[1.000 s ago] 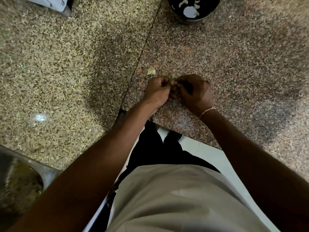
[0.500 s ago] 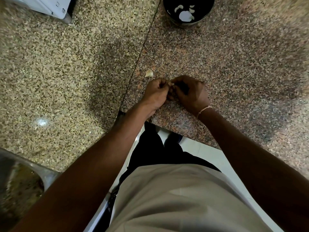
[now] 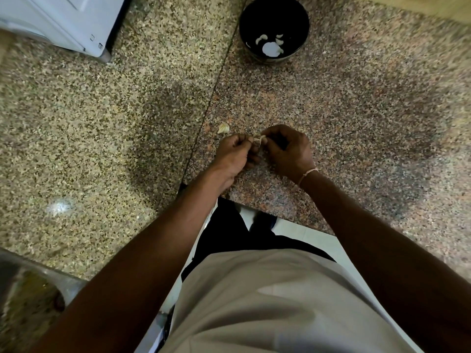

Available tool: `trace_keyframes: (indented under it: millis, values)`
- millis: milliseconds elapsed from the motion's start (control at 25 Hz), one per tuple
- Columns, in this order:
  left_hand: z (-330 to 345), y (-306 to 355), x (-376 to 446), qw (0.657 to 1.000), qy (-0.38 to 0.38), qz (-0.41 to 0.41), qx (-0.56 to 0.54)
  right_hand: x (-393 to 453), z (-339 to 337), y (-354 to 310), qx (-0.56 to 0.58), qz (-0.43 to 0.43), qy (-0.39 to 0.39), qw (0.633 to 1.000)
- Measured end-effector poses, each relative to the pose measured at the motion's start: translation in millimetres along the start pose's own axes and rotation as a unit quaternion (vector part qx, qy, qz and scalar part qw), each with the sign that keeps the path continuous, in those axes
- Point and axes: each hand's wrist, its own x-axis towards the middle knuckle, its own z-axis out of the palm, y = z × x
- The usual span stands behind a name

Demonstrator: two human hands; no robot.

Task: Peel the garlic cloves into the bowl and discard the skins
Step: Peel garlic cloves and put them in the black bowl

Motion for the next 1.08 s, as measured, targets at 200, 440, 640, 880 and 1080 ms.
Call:
trace_keyframes:
  millis: [200,440,640,880,1080]
  values:
    - [-4,3,0,1.0,-0.015,-0.016,0.007,-1,0,-5,0.023,0.035,0.019,0.999]
    - [-4,13,1,0.998,-0.016,-0.057,0.007,-1,4,-10,0.119,0.115,0.061,0.984]
    - [-1,16,1,0.997,-0.004,-0.056,0.059,-1,3,-15,0.144,0.148,0.096,0.974]
    - [1,15,7,0.974,0.049,0.064,0.211,-20,10,-22,0.134,0.185,0.083,0.97]
    - [-8,14,7,0.951,0.034,0.146,0.27,-21,11,-26,0.118,0.175,0.093,0.973]
